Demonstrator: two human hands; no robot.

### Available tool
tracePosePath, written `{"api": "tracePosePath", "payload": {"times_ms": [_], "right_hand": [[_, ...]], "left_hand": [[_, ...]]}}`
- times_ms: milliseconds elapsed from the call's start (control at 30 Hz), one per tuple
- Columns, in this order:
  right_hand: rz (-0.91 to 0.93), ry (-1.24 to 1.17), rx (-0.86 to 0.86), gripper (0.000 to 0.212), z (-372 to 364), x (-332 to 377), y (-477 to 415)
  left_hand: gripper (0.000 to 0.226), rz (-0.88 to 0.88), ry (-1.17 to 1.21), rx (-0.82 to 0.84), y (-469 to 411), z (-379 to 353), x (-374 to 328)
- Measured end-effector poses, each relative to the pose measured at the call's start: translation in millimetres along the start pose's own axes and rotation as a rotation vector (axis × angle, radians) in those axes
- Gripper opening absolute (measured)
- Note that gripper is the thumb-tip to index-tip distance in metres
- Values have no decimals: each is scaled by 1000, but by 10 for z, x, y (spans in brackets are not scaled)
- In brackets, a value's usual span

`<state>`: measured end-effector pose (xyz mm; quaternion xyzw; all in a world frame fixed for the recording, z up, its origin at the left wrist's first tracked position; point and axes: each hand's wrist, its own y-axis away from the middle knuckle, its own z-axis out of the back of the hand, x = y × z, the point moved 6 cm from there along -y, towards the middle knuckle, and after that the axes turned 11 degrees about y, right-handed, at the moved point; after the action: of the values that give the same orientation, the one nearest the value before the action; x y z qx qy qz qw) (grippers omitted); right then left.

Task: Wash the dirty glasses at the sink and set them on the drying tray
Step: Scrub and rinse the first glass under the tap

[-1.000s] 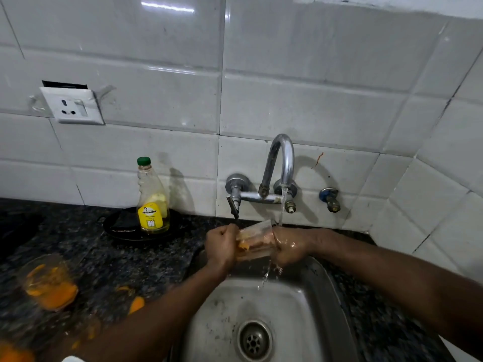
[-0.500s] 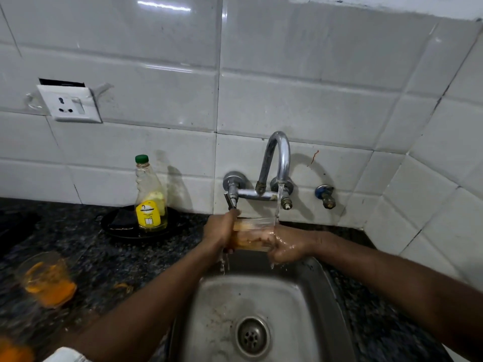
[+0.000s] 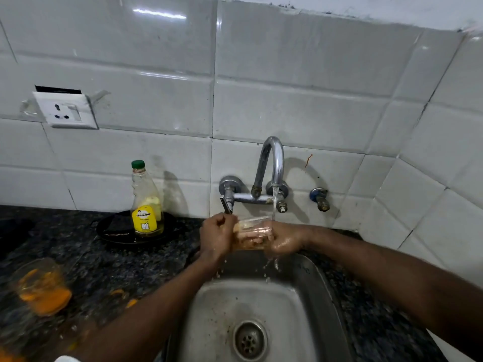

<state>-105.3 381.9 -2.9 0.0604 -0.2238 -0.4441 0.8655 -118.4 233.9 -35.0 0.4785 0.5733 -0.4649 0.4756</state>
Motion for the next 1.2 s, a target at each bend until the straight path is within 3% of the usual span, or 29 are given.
{"api": "tracePosePath", "payload": {"times_ms": [100, 133, 167, 267, 333, 500, 567, 633, 700, 767, 833, 900, 967, 1033, 1067, 1133, 1200], "right_hand": [[51, 185, -38, 63, -23, 55, 1], [56, 143, -70, 62, -23, 58, 27], [64, 111, -78, 62, -24, 49, 32], [-24, -82, -57, 53, 44, -13, 49], [-24, -159, -76, 52, 86, -2, 40], [85, 73, -49, 70, -17, 143, 52], [41, -51, -20, 69, -10, 106, 59], [-56, -143, -32, 60, 43, 10, 76], [-29, -131, -38, 62, 84, 59, 100], [46, 9, -32, 73, 84, 141, 88], [120, 205, -30, 69, 77, 205, 70], [81, 197, 10, 65, 94, 168, 55], [22, 80, 18, 60, 179, 135, 72], [3, -9, 2, 51, 230, 100, 70], [-9, -13, 13, 46, 231, 110, 84], [-13, 130, -7, 44, 195, 128, 61], [0, 263, -34, 46, 130, 105, 53]], "left_hand": [[32, 427, 8, 52, -22, -40, 165], [34, 498, -3, 90, -7, -55, 167], [34, 492, -4, 111, -11, -67, 154], [25, 97, 80, 30, -71, -11, -33], [26, -17, 149, 34, -45, -12, -77], [33, 394, -23, 46, -48, -24, 109], [35, 403, 59, 135, -58, -35, 100], [29, 306, 199, 204, -44, -50, 50], [22, 189, 205, 197, -46, -53, -18], [25, 323, 138, 132, -57, -46, 48], [34, 566, 121, 198, 4, -75, 179], [40, 609, 184, 238, 53, -100, 222], [32, 411, 309, 125, 42, -81, 133], [23, 182, 264, 11, 69, -59, 6], [24, 177, 199, -35, 54, -58, 7], [28, 382, 143, -54, 38, -62, 87], [32, 557, 168, 46, 47, -90, 143]]}}
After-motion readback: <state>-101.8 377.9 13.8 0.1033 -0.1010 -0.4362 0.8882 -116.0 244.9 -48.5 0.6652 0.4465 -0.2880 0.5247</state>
